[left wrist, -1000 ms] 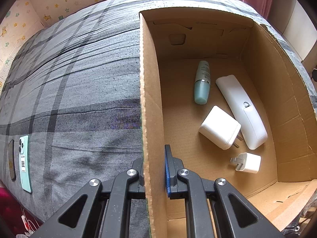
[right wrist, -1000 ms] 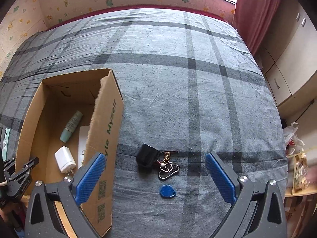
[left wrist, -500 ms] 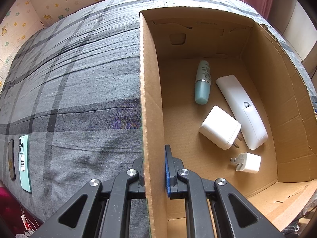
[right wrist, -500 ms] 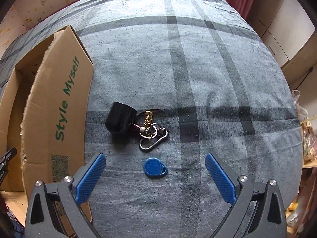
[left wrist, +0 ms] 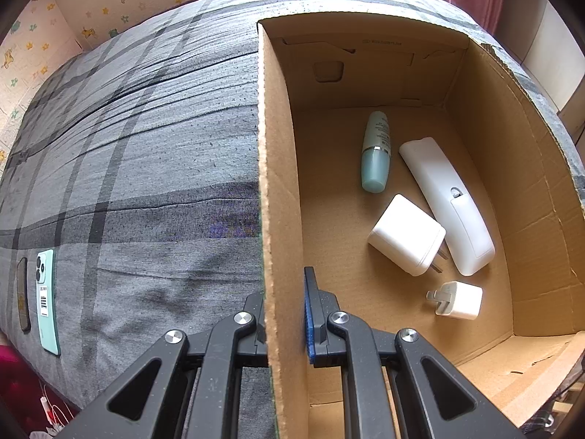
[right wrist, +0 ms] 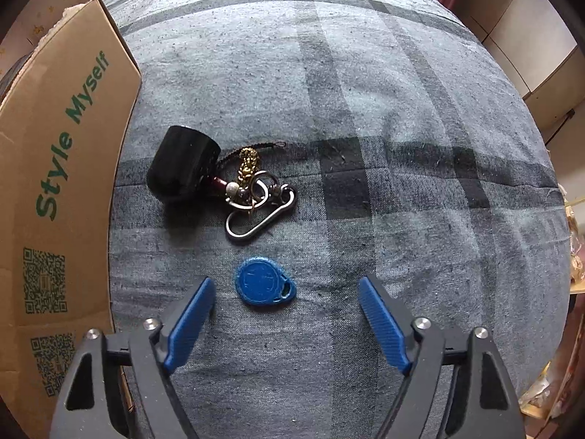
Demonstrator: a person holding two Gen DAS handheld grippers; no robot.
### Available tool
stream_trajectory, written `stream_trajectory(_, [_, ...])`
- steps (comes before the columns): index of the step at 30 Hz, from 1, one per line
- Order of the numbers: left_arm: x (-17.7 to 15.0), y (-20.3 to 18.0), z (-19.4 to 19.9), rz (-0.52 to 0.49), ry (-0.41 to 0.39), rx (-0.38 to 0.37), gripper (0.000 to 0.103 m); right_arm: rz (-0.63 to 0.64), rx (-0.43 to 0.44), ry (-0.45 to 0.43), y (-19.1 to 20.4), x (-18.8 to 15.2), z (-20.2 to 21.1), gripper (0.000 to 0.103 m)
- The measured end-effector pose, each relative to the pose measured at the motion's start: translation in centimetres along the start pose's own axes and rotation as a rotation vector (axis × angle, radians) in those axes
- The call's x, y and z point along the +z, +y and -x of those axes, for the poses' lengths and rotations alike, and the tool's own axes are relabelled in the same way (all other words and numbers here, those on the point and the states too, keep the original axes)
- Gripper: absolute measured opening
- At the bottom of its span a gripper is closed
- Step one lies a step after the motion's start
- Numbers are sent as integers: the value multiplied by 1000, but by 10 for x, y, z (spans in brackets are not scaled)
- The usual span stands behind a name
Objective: Organize rigid objects
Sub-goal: 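Move the right tool out of the box to the blue RFID tag, then close the right tool on the blue RFID tag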
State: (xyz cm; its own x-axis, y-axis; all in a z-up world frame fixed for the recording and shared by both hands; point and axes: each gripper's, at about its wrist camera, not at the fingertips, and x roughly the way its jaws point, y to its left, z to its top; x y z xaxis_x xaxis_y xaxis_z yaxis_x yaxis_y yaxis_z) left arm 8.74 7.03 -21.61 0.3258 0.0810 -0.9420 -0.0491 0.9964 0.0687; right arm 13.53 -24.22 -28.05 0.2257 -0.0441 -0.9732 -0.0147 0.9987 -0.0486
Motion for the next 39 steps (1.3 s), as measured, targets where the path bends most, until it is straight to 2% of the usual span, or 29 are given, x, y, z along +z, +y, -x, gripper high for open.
stream_trajectory(1, [0, 0, 0, 0, 0, 0, 12, 2, -2, 0, 0, -1, -1, 72])
stream_trajectory(4, [0, 0, 0, 0, 1, 1, 12, 0, 6, -5, 1, -4, 0, 54])
stream_trajectory(6, [0, -1, 0, 0, 0, 1, 12, -11, 19, -7, -2, -4, 0, 35])
stream_trajectory(19, [0, -1, 0, 2, 0, -1, 12, -6, 24, -18, 0, 1, 11, 34])
stream_trajectory(26, [0, 0, 0, 3, 0, -3, 12, 0, 26, -21, 1, 9, 29, 34])
stream_trajectory(39, [0, 0, 0, 4, 0, -5, 12, 38, 24, -92, 16, 14, 79, 34])
